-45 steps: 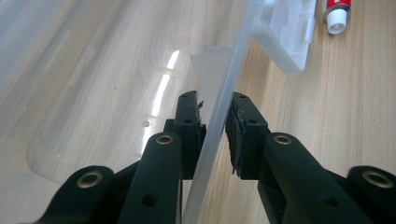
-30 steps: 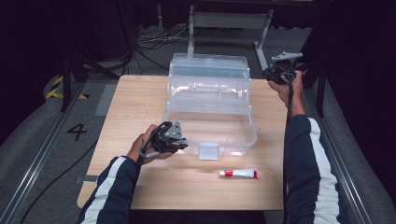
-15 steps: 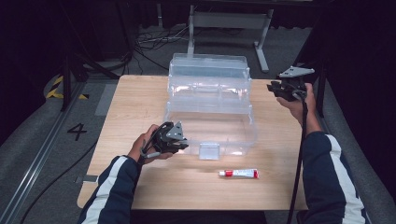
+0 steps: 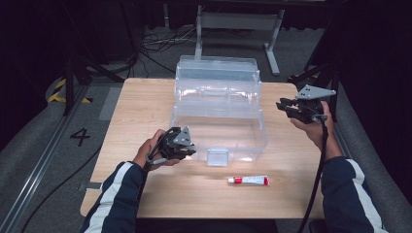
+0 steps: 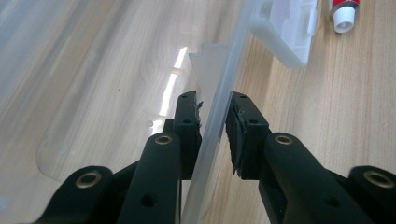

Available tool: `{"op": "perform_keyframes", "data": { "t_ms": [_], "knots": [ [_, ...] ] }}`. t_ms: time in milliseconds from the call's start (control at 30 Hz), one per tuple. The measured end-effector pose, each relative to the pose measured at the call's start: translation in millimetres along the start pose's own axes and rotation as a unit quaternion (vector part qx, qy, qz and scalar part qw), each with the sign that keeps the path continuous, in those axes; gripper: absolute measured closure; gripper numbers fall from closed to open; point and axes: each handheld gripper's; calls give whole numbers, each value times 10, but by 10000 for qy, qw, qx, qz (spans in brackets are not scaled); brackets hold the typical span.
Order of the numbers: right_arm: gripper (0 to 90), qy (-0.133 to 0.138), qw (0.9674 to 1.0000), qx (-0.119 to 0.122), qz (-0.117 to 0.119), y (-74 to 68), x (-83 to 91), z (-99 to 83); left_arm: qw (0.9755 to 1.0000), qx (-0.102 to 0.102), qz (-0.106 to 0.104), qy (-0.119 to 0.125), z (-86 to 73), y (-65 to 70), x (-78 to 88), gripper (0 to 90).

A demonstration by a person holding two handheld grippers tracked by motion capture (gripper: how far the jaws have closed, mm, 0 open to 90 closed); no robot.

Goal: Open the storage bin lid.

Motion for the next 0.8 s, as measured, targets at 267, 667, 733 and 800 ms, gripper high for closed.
{"op": "perform_keyframes", "data": {
  "t_ms": [267, 667, 733, 800],
  "knots": [
    [721, -41, 9990, 214, 395, -214, 161, -154, 10000, 23, 14, -13, 3, 6, -4, 744],
    [704, -273, 9928, 619, 991, -564, 287, -293, 9999, 46, 74, -74, 10, 20, -10, 733],
    [700, -288, 9912, 704, 1080, -614, 309, -300, 9999, 46, 82, -76, 10, 22, -11, 732],
    [700, -268, 9894, 770, 1200, -665, 339, -305, 9999, 42, 81, -76, 10, 22, -11, 732]
  ]
}}
Point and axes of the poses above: each handheld gripper's, and its own axes: x roughly backward along the jaws, z roughly out of its top, y roughly to its right, and after that the axes turned 8 degrees about -z, right-handed
